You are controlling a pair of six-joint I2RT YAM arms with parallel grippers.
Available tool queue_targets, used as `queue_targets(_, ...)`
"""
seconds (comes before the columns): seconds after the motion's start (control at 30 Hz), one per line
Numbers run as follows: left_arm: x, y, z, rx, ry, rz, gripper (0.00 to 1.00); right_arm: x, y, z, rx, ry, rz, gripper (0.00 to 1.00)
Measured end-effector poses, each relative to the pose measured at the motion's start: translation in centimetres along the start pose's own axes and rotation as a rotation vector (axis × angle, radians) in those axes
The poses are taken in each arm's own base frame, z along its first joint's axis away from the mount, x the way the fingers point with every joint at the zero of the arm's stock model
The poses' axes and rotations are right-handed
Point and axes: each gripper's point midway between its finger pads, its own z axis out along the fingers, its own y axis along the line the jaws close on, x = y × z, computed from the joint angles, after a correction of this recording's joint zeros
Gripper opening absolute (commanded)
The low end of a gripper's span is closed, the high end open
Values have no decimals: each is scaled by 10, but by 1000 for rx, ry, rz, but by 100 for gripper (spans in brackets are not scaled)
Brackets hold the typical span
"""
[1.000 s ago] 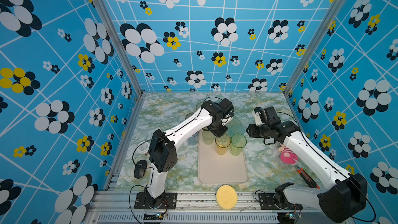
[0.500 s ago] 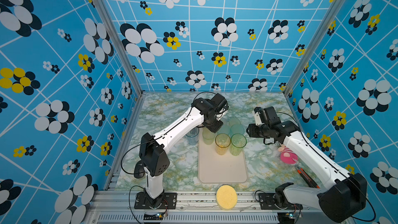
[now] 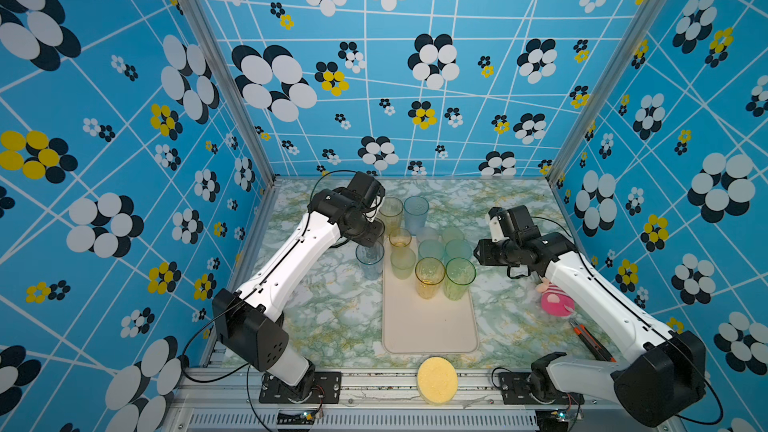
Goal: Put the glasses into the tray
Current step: 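Raise the left gripper and move it toward the grey cup beside the tray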
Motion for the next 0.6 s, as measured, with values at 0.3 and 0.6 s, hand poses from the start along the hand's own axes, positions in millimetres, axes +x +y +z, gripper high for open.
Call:
queue_targets(0.3,27,23,27,1,82,-78,20,1,1,3,-1,10,10,45)
queue_targets(0.6,28,20,39,38,87,-91,19,0,2,3,-3,9,11,45)
